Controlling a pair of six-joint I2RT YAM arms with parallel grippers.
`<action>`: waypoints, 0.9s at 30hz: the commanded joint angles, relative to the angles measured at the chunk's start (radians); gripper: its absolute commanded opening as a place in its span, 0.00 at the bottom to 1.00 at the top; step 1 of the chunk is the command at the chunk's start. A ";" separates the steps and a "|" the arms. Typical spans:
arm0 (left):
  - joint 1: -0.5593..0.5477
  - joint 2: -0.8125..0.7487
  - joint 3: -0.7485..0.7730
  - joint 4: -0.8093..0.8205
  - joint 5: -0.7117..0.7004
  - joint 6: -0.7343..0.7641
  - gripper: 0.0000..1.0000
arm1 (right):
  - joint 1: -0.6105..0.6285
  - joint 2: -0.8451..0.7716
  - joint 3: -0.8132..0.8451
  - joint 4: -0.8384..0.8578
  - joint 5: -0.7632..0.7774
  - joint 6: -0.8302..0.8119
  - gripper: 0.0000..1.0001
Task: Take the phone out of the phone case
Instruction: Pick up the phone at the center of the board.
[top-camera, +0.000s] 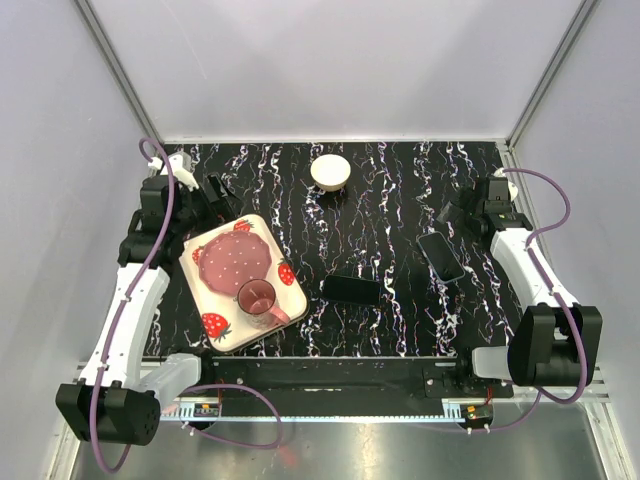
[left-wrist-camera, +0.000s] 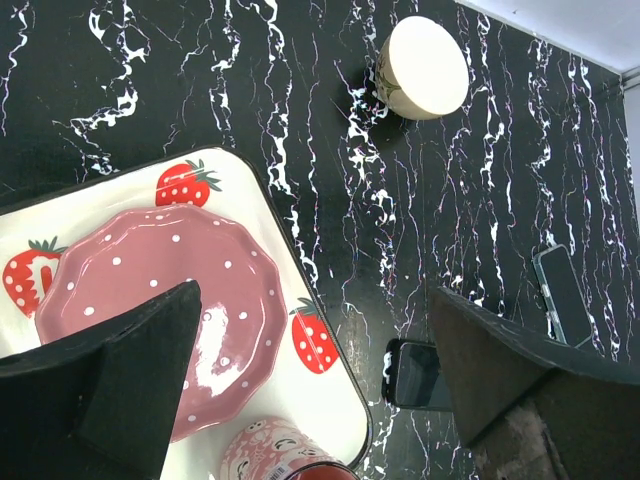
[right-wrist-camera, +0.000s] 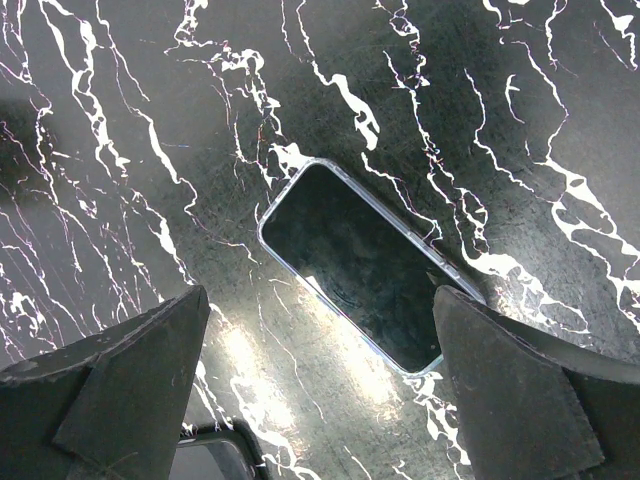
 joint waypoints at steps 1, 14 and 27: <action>0.003 -0.009 0.052 0.035 -0.009 0.006 0.99 | 0.002 0.002 -0.002 0.004 0.000 -0.005 1.00; 0.005 0.059 0.054 0.000 0.029 -0.062 0.99 | 0.002 0.157 0.046 -0.006 0.024 -0.043 1.00; -0.027 0.051 -0.017 0.034 0.153 -0.140 0.99 | 0.002 0.454 0.169 0.012 -0.101 -0.140 1.00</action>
